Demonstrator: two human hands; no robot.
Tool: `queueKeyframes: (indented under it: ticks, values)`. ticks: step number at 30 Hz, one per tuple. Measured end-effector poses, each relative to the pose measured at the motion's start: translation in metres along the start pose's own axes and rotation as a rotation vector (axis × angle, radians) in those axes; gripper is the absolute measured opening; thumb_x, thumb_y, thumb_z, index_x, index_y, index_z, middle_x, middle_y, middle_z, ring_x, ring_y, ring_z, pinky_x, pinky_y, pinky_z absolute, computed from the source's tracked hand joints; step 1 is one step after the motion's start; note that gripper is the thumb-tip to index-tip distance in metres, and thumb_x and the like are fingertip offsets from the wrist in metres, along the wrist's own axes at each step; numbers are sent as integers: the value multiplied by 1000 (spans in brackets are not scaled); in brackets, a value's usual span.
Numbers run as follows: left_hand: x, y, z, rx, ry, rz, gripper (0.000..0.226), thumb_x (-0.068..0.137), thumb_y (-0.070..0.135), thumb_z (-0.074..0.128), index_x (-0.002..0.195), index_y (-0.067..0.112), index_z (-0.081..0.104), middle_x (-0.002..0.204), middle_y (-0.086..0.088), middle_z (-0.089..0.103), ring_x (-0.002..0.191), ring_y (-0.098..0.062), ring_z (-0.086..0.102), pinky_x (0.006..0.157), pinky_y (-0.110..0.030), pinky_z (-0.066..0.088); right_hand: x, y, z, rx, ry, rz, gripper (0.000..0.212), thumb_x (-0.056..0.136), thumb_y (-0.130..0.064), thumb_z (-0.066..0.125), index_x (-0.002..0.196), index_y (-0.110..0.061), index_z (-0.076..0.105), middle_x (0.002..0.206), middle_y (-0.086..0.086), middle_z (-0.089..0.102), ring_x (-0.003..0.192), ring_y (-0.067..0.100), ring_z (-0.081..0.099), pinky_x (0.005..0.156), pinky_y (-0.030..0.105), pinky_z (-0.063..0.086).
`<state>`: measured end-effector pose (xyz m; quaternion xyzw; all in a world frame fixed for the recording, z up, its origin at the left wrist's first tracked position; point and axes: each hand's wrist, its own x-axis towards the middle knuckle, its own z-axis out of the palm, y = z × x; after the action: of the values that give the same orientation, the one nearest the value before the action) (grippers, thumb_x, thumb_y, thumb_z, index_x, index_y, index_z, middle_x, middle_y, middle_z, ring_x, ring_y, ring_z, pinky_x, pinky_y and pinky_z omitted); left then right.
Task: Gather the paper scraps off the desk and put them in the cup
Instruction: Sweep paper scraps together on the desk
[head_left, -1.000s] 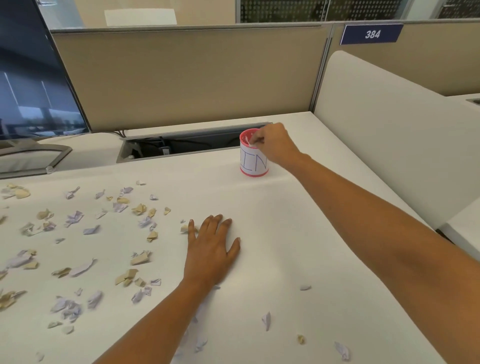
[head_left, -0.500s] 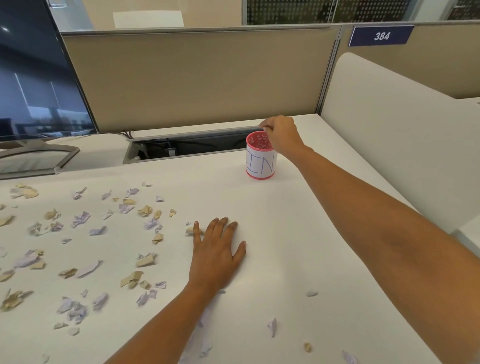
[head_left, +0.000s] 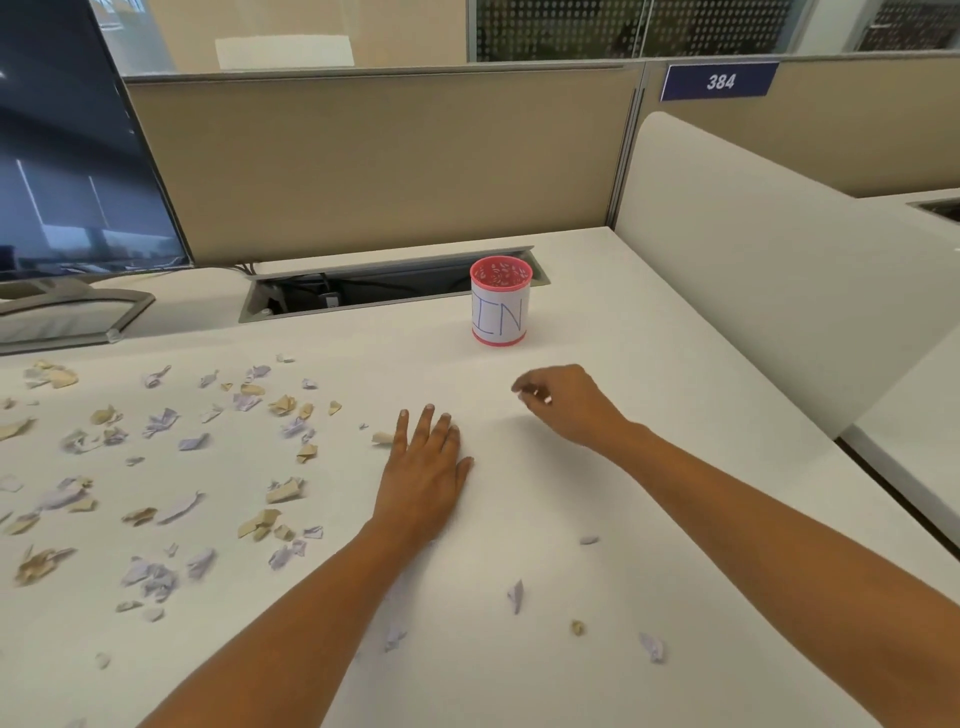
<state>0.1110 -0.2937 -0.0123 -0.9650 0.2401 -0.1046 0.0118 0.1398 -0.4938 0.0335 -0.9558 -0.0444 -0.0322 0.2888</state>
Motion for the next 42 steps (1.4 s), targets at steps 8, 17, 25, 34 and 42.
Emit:
queueKeyframes:
  ticks: [8, 17, 25, 34, 42]
  values:
    - [-14, 5, 4, -13, -151, -84, 50, 102, 32, 16, 148, 14, 14, 157, -6, 19, 144, -22, 19, 118, -44, -7, -79, 10, -2, -105, -178, 51, 30, 96, -13, 42, 118, -14, 62, 126, 1, 63, 115, 21, 58, 93, 25, 40]
    - [-20, 10, 2, -173, -238, -206, 50, 101, 34, 17, 149, 21, 11, 158, 1, 10, 147, -18, 8, 118, -47, -2, -157, -41, 30, -309, -237, 51, 39, 101, -29, 27, 128, -9, 46, 139, 11, 46, 124, 26, 45, 98, 34, 36]
    - [-26, 12, 5, -274, -252, -233, 52, 100, 37, 19, 149, 21, 7, 159, 3, 3, 147, -17, 2, 119, -46, 6, -179, -52, 44, -251, -296, -140, 40, 99, -27, 37, 137, -16, 42, 146, 6, 40, 136, 19, 36, 105, 36, 36]
    - [-30, 11, 6, -268, -258, -238, 53, 100, 38, 18, 149, 22, 6, 159, 3, 1, 147, -17, 1, 118, -47, 3, -196, -4, 2, -191, -199, -3, 33, 97, -14, 41, 124, -17, 58, 141, -6, 49, 123, 9, 52, 95, 11, 37]
    - [-32, 11, 8, -271, -277, -240, 53, 100, 39, 16, 149, 23, 3, 159, 4, -1, 147, -17, -2, 118, -47, 1, -232, -10, 2, -237, -265, 127, 43, 102, -26, 30, 144, -17, 31, 155, 0, 22, 143, 11, 22, 113, 20, 16]
